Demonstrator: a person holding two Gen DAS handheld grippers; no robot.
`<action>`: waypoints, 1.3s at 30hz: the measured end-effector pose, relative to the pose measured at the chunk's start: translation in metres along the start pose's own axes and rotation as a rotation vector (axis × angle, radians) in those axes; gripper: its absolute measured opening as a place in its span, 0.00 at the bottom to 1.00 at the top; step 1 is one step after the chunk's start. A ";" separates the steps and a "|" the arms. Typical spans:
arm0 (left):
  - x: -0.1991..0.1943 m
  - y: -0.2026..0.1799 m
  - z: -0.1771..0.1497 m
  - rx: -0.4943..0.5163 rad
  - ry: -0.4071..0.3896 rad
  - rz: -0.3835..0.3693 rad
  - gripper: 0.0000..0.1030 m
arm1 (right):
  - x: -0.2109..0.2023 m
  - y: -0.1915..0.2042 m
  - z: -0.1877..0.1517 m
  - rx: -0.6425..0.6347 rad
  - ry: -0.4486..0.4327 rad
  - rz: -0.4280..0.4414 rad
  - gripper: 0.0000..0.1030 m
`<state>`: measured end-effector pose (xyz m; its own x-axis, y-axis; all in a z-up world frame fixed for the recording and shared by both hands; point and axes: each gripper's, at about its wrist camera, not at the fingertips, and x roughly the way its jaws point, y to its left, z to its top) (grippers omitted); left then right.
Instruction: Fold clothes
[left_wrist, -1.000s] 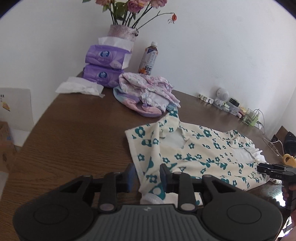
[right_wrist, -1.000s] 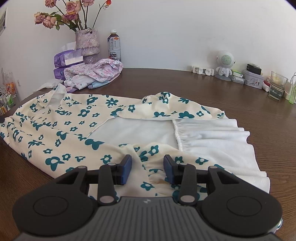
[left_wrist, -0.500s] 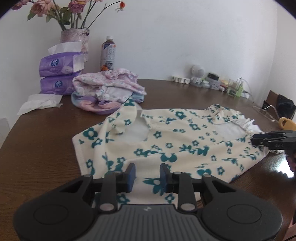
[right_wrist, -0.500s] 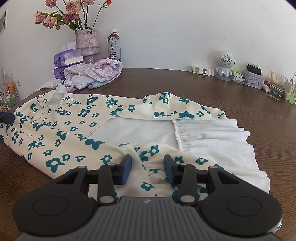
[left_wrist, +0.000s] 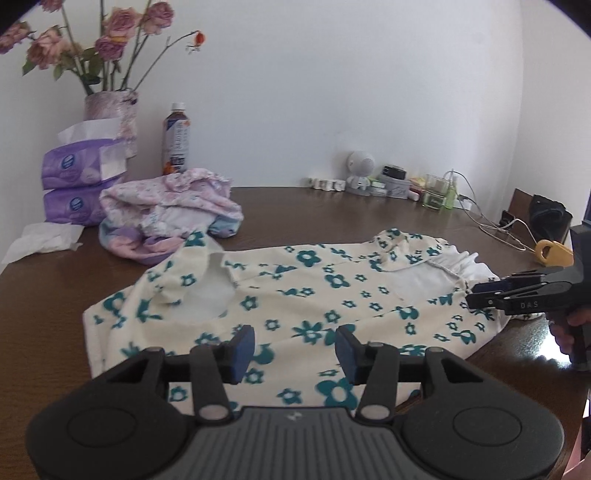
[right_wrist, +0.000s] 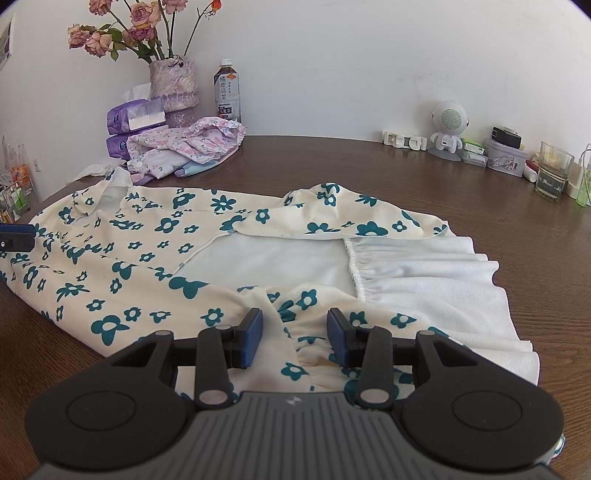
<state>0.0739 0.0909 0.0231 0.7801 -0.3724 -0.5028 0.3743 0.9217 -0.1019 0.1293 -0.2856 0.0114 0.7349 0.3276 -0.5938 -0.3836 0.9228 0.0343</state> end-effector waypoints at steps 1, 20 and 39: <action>0.005 -0.004 0.000 0.001 0.012 0.004 0.45 | 0.000 0.000 0.000 0.001 0.000 0.001 0.38; 0.025 -0.006 -0.011 -0.151 0.062 0.062 0.51 | 0.000 0.000 0.000 0.002 -0.001 -0.004 0.41; 0.027 -0.010 -0.010 -0.148 0.063 0.056 0.61 | 0.000 0.000 0.000 0.002 -0.001 -0.013 0.44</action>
<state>0.0861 0.0726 0.0019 0.7630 -0.3169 -0.5634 0.2495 0.9484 -0.1955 0.1286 -0.2855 0.0114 0.7404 0.3163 -0.5931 -0.3734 0.9272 0.0283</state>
